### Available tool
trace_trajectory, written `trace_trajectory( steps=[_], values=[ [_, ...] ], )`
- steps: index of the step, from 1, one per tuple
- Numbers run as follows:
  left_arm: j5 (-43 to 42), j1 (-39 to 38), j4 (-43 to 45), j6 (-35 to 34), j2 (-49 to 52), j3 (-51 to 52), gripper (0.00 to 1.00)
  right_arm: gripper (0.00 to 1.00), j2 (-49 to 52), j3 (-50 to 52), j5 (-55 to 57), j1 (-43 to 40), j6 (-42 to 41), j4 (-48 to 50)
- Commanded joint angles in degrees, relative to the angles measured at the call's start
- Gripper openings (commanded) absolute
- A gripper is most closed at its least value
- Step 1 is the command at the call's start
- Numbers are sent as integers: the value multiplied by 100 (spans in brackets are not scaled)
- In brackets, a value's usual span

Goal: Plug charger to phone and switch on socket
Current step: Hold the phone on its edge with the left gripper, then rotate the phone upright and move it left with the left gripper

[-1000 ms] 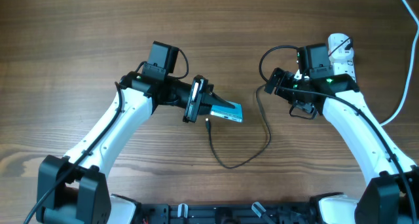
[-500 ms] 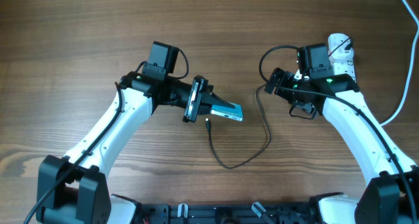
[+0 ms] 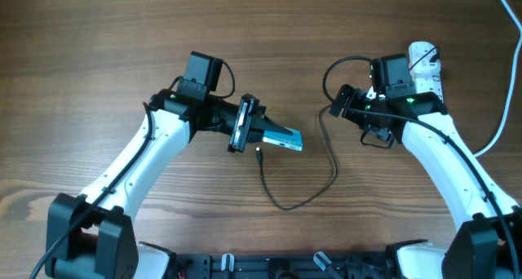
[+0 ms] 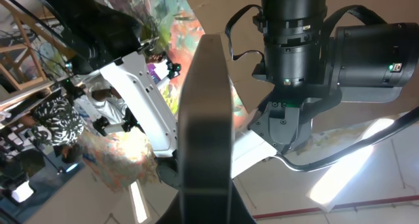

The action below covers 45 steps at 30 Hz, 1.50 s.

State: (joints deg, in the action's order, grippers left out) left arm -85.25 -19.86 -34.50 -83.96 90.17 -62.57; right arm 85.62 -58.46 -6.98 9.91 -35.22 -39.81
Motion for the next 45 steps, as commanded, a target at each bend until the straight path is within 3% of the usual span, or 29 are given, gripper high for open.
trace_trajectory(
  steps=[1,41,45],
  values=[
    [-35,-17,7,-28,-15,-24,4,100,31,-2,129,-2,63,11],
    [-409,-15,9,-46,-15,-24,4,100,31,-2,127,-2,66,11],
    [109,-15,9,741,-17,-24,4,100,31,-2,127,-2,66,11]
  ],
)
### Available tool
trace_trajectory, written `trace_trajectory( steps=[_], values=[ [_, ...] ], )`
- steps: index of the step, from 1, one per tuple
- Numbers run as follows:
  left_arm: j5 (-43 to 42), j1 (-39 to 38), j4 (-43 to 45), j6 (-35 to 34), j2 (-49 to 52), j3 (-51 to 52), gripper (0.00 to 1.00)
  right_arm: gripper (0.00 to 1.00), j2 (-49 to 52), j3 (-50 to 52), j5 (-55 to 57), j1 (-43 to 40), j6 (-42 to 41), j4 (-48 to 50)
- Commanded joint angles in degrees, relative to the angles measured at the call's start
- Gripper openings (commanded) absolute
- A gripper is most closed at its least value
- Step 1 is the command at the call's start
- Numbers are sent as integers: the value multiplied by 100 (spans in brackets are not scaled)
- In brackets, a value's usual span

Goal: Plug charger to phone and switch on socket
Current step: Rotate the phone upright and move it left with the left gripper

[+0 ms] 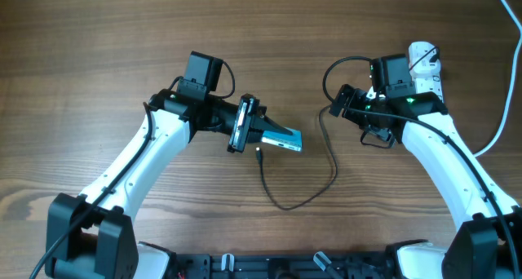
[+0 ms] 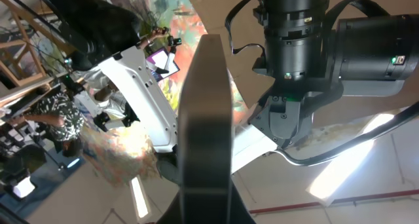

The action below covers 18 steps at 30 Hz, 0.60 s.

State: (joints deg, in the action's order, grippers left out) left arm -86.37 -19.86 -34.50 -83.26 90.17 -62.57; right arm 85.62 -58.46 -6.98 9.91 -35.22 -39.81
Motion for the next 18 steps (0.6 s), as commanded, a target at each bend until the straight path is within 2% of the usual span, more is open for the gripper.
trace_trajectory(
  steps=[1,5,6,8,11,14,18],
  values=[
    [551,-17,9,1062,-17,-24,4,100,31,-2,129,-2,63,11],
    [2229,-15,9,3036,-15,-24,4,100,31,-2,129,-2,63,13],
    [2660,-11,9,3379,-15,-24,4,100,31,-2,129,-2,66,11],
    [3626,-11,9,3565,-15,-24,4,100,31,-2,127,-2,63,13],
    [4658,-9,164,4804,-15,-24,4,99,31,-2,129,-2,63,11],
    [5713,31,142,5031,-15,-24,4,100,31,-2,129,-2,66,11],
    [6052,356,352,5873,-15,-24,4,100,31,-2,129,-2,66,13]
  ],
)
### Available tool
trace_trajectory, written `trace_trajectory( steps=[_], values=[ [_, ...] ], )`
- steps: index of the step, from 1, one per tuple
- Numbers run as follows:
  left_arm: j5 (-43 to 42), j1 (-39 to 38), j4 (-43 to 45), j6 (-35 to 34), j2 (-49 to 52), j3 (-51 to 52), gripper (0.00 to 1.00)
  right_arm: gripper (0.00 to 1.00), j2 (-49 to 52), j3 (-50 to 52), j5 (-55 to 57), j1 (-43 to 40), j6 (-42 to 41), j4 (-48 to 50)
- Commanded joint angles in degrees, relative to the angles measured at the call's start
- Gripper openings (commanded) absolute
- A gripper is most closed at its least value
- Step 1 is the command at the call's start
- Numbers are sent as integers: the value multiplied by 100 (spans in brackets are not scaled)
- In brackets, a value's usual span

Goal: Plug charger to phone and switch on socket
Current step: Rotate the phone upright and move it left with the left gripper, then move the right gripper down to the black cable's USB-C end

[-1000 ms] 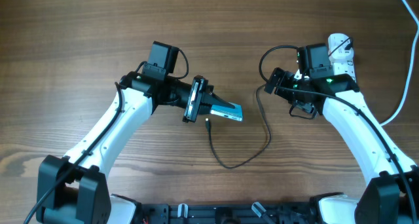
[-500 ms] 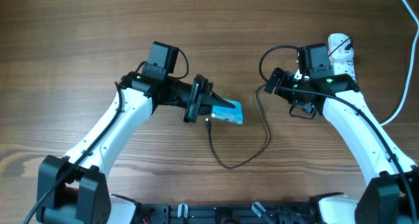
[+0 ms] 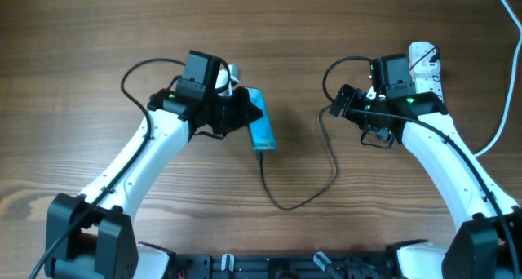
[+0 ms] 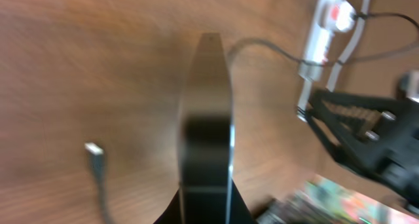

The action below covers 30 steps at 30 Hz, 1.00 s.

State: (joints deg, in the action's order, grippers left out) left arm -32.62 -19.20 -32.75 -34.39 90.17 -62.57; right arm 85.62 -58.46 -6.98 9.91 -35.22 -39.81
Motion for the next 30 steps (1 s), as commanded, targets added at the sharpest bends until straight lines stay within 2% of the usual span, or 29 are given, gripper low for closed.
trace_trajectory(
  steps=[1,3,7,11,14,15,16,17,18,23,26,28,30],
  values=[
    [682,400,229,1084,-15,-24,4,100,31,-2,127,-2,63,11],
    [765,752,369,1342,-15,-24,4,100,31,-2,127,-2,66,11],
    [872,1403,275,1349,0,-22,4,100,31,-2,127,-2,63,11],
    [894,1762,98,1620,144,-22,4,100,31,-2,127,-2,66,11],
    [892,1899,105,1613,304,-22,4,100,31,-2,-46,-2,57,614],
    [892,1899,109,1598,328,-22,4,93,31,-2,-376,-2,52,686],
    [892,1899,109,1598,330,-22,4,74,42,-2,-671,7,63,741],
    [892,1899,109,1596,330,-22,4,47,55,-2,-901,61,72,745],
    [892,1899,109,1593,330,-22,4,4,85,-2,-960,166,68,717],
    [894,1899,107,1451,330,-22,4,4,367,-2,-933,1115,470,664],
    [896,1899,109,1447,330,-22,4,4,763,-2,-911,1884,278,774],
    [942,1899,109,1447,330,-22,4,12,1029,-2,-914,2256,162,898],
    [1051,1899,107,1447,330,-22,4,29,1379,-2,-909,2647,162,1060]
  ],
)
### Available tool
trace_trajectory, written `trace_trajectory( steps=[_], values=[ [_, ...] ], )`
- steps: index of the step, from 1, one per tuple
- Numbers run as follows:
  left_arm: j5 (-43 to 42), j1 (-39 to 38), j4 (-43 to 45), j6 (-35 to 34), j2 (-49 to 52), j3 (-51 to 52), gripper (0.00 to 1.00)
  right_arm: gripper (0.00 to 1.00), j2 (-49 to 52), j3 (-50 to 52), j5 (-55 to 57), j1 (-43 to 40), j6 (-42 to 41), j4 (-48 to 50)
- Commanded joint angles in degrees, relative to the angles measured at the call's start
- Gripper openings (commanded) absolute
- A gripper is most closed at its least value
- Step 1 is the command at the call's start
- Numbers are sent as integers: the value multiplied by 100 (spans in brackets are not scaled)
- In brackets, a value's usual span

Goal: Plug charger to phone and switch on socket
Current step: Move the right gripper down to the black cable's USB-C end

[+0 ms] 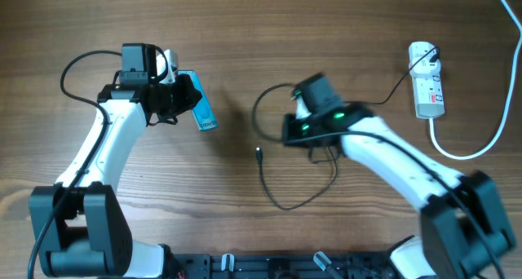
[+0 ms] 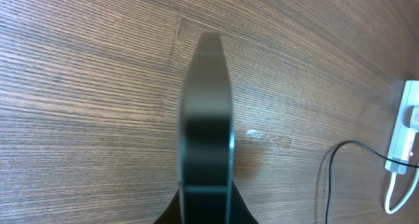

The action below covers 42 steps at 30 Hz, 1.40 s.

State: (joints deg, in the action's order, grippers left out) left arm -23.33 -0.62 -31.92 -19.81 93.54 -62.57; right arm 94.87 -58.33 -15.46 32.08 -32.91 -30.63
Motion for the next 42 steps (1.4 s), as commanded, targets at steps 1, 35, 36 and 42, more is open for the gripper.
trace_trajectory(
  steps=[1,35,36,42],
  values=[
    [160,42,24,-11,-4,-22,4,33,647,-15,-63,614,-76,227],
    [160,42,20,-11,-4,-22,4,50,1294,-1585,575,1292,452,-1001],
    [160,42,20,-11,-4,-22,4,51,1294,-1585,780,1440,442,-1003],
    [157,42,17,-11,-4,-22,4,57,1405,-1580,1598,1952,424,-1032]
  ],
)
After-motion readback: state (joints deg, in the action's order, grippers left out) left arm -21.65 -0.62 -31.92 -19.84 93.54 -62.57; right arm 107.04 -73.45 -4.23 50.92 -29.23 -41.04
